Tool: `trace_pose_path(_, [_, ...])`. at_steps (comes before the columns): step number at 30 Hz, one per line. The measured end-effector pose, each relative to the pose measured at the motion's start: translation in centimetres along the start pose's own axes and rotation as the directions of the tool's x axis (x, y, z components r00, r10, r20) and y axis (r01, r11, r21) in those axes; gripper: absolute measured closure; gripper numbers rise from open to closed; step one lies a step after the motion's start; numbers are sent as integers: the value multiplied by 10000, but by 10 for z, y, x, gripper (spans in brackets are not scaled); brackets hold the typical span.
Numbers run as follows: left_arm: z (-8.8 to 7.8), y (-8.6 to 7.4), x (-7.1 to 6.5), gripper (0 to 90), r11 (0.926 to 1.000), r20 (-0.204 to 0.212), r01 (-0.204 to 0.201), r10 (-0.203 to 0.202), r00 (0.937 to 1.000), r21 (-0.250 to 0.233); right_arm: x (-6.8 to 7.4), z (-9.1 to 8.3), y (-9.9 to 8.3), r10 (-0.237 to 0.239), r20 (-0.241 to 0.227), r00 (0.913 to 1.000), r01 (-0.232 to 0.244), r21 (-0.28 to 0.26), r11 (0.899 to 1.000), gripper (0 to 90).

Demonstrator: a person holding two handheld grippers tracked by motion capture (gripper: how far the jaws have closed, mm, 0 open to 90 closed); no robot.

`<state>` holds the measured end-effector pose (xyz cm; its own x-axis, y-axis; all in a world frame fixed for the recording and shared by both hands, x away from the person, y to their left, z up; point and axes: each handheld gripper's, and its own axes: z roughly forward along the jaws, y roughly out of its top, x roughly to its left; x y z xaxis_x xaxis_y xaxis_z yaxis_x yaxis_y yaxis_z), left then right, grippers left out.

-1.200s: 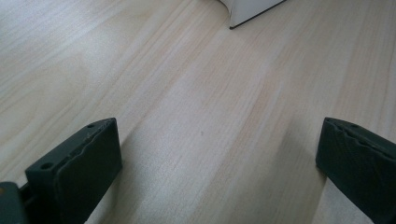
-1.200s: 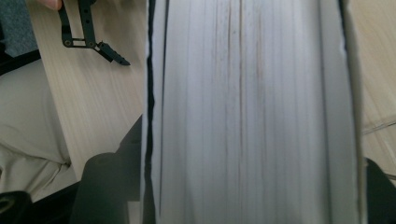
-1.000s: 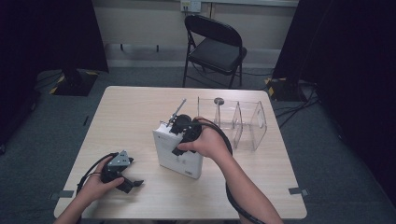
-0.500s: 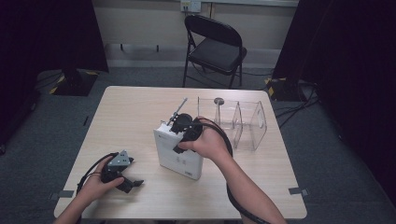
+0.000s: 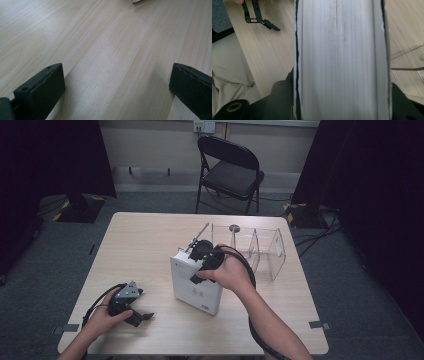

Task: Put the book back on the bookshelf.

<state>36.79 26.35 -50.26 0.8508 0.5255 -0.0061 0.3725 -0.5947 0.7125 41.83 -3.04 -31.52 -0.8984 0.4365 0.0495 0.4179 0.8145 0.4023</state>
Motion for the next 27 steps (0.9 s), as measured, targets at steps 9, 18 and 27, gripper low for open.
trace_pose_path(9, [0,0,0,0,10000,-3,-2,2,10000,-2,-3,-6,-6,100,-19,9999,-99,128,9999,521])
trace_pose_path(18, [0,0,0,0,10000,-3,-4,4,10000,2,-8,-14,-14,338,-68,9994,-338,32,9994,521])
trace_pose_path(27, [0,0,0,0,10000,-5,-4,4,10000,-2,-11,-21,-24,529,-19,9986,-528,110,9985,522])
